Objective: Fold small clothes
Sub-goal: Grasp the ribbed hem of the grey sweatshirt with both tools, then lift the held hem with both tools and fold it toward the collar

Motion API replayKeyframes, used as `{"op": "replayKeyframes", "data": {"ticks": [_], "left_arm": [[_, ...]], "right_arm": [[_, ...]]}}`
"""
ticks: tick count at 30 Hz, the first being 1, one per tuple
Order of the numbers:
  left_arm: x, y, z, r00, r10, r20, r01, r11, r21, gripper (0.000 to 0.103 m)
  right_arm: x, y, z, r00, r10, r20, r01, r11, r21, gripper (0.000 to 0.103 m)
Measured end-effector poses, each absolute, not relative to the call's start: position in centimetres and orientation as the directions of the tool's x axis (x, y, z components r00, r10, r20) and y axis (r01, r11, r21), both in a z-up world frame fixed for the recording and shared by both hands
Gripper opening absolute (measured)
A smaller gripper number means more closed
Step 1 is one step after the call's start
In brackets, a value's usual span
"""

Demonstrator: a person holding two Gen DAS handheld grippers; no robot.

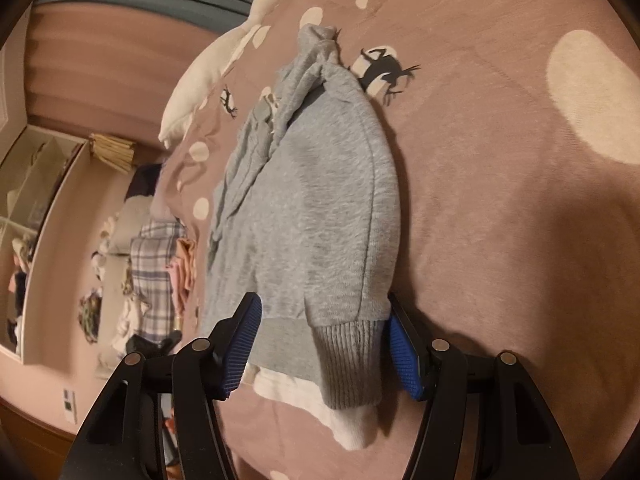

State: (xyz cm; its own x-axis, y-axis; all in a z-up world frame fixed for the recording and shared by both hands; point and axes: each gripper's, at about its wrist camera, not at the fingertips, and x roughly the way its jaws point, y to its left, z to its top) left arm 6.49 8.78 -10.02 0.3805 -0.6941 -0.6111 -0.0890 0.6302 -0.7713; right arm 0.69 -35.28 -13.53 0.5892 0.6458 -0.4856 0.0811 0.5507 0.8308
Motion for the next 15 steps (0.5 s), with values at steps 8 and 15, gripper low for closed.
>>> {"op": "replayKeyframes", "data": {"ticks": [8, 15], "left_arm": [[6.9, 7.5, -11.0, 0.318, -0.701, -0.638, -0.074, 0.653, -0.754, 0.037], [7.0, 8.4, -11.8, 0.304, -0.709, -0.637, -0.106, 0.639, -0.762, 0.018]], "right_arm": [[1.4, -34.6, -13.7, 0.577, 0.646, -0.500, 0.077, 0.566, 0.821, 0.053], [1.2, -35.1, -14.1, 0.576, 0.616, -0.537, 0.101, 0.598, 0.795, 0.028]]}}
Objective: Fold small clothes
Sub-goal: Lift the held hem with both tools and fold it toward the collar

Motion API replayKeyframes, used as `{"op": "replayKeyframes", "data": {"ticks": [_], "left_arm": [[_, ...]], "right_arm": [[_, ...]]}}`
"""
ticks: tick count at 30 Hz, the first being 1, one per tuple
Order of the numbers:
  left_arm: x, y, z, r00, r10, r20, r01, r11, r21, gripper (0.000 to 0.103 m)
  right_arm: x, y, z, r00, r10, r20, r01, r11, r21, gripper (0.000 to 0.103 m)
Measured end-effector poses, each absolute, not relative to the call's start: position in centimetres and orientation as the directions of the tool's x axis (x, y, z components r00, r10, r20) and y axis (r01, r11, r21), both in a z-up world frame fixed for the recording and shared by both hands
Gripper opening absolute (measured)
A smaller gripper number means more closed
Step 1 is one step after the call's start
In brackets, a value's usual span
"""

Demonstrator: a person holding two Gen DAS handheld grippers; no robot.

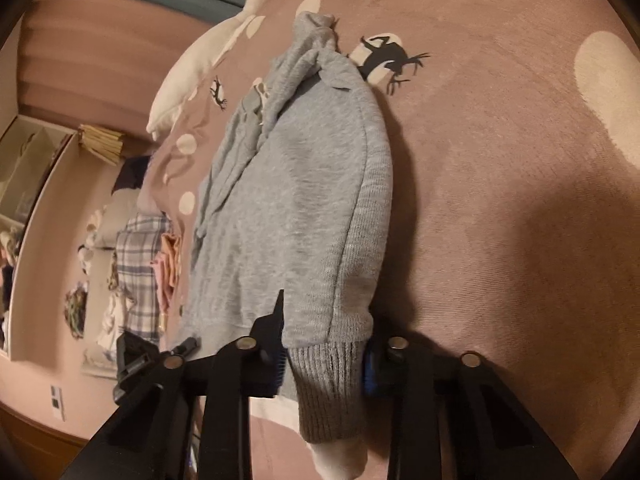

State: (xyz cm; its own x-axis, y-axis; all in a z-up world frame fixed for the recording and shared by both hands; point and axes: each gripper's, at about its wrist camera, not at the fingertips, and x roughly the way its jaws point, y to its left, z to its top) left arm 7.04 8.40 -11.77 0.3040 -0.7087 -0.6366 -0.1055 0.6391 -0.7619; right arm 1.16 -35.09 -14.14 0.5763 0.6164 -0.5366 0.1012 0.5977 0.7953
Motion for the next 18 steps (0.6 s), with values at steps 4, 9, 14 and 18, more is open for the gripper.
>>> {"op": "replayKeyframes", "data": {"ticks": [4, 9, 14, 18], "left_arm": [[6.7, 8.6, -10.3, 0.338, -0.752, -0.567, -0.047, 0.588, -0.808, 0.016], [5.7, 9.3, -8.6, 0.381, -0.822, -0.424, 0.029, 0.469, -0.883, 0.013], [4.4, 9.5, -7.7, 0.389, -0.852, -0.350, 0.089, 0.413, -0.907, 0.011], [3.1, 10.0, -6.2, 0.390, -0.858, -0.333, 0.148, 0.416, -0.897, 0.011]], "right_arm": [[1.0, -35.0, -13.5, 0.598, 0.625, -0.502, 0.069, 0.583, 0.809, 0.018], [-0.6, -35.0, -10.6, 0.671, 0.660, -0.338, -0.083, 0.520, 0.850, 0.015], [-1.7, -35.1, -9.5, 0.686, 0.681, -0.257, -0.135, 0.467, 0.874, 0.015], [-2.7, -35.4, -9.5, 0.690, 0.692, -0.215, -0.164, 0.438, 0.884, 0.015]]}}
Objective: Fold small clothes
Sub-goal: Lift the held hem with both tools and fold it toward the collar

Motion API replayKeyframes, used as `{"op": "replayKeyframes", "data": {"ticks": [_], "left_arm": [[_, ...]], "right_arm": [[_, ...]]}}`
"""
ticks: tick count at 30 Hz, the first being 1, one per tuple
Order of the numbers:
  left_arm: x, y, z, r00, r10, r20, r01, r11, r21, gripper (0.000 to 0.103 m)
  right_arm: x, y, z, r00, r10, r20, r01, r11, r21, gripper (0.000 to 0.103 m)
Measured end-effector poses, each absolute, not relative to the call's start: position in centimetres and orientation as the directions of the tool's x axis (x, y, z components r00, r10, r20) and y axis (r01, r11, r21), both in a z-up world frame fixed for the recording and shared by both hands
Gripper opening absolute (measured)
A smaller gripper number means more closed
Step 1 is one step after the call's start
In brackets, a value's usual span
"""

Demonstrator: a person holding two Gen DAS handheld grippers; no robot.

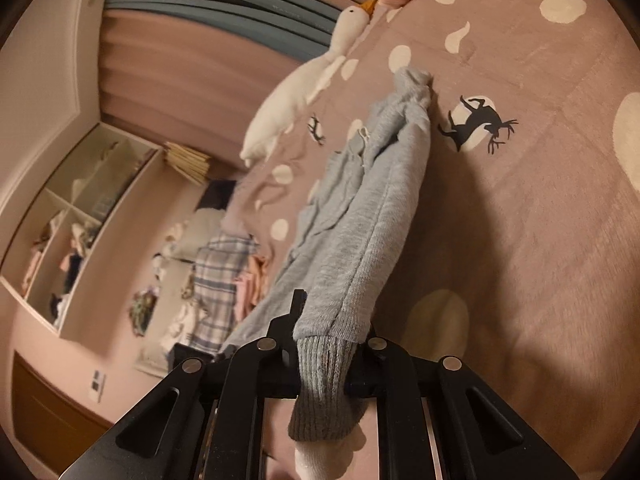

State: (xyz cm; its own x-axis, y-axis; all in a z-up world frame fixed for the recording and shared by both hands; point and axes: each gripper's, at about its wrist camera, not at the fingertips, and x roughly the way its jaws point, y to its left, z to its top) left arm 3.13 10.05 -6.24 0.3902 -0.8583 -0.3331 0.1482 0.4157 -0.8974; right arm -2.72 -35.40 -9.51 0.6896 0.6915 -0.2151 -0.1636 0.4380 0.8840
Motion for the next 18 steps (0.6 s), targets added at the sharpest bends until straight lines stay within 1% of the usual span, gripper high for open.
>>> {"op": "replayKeyframes", "data": {"ticks": [5, 9, 14, 18], "left_arm": [[1.7, 10.8, -5.2, 0.397, -0.874, -0.279, 0.193, 0.377, -0.906, 0.010], [-0.7, 11.0, -4.1, 0.384, -0.887, -0.255, 0.235, 0.361, -0.902, 0.010], [-3.5, 11.9, -4.1, 0.377, -0.883, -0.281, 0.201, 0.374, -0.905, 0.010], [-3.7, 12.2, -3.5, 0.385, -0.874, -0.297, 0.193, 0.391, -0.900, 0.010]], "right_arm": [[-3.1, -35.7, -10.0, 0.691, 0.698, -0.186, -0.159, 0.398, 0.903, 0.015], [-4.0, -35.8, -9.6, 0.683, 0.705, -0.192, -0.164, 0.404, 0.900, 0.015], [-5.0, -35.5, -8.8, 0.659, 0.714, -0.236, -0.159, 0.439, 0.884, 0.015], [-4.7, -34.5, -7.6, 0.640, 0.731, -0.235, -0.201, 0.454, 0.868, 0.015]]}}
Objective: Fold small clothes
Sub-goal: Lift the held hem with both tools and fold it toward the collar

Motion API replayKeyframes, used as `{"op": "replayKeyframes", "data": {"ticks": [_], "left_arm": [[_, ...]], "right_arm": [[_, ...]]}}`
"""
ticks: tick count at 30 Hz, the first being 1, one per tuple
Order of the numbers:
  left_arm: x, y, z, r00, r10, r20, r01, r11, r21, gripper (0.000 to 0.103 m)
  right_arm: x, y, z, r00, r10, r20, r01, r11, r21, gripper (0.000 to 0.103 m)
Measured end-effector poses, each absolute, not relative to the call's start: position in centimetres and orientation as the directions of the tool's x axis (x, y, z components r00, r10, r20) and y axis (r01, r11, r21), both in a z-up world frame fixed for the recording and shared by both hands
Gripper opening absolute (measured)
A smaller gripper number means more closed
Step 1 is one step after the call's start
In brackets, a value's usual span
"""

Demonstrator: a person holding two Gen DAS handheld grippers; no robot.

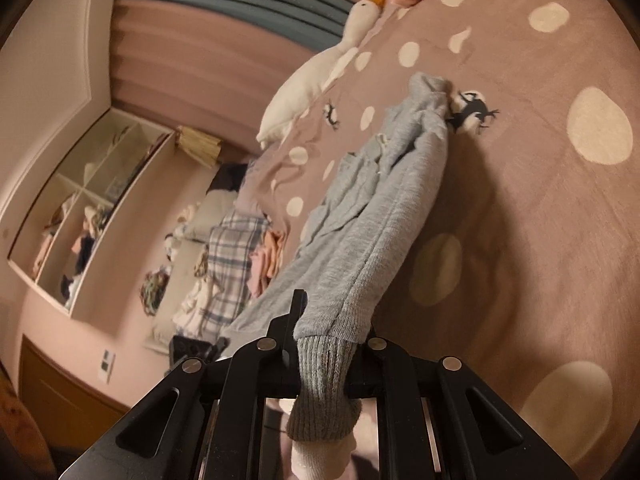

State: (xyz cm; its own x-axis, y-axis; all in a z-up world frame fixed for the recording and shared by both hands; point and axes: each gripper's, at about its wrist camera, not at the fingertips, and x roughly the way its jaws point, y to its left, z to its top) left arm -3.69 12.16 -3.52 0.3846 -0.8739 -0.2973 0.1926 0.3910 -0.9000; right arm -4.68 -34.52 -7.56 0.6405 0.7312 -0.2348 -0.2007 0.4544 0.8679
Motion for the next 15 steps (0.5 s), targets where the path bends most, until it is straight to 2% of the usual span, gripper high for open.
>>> {"op": "replayKeyframes", "data": {"ticks": [5, 15], "left_arm": [[-1.6, 11.1, -3.1, 0.381, -0.851, -0.362, 0.199, 0.458, -0.867, 0.010], [5.5, 10.4, -2.6, 0.389, -0.847, -0.362, 0.173, 0.453, -0.875, 0.011]], "right_arm": [[-2.8, -34.3, -7.3, 0.642, 0.732, -0.229, -0.216, 0.458, 0.862, 0.015], [1.8, -36.1, -6.2, 0.669, 0.714, -0.209, -0.191, 0.436, 0.879, 0.015]]}}
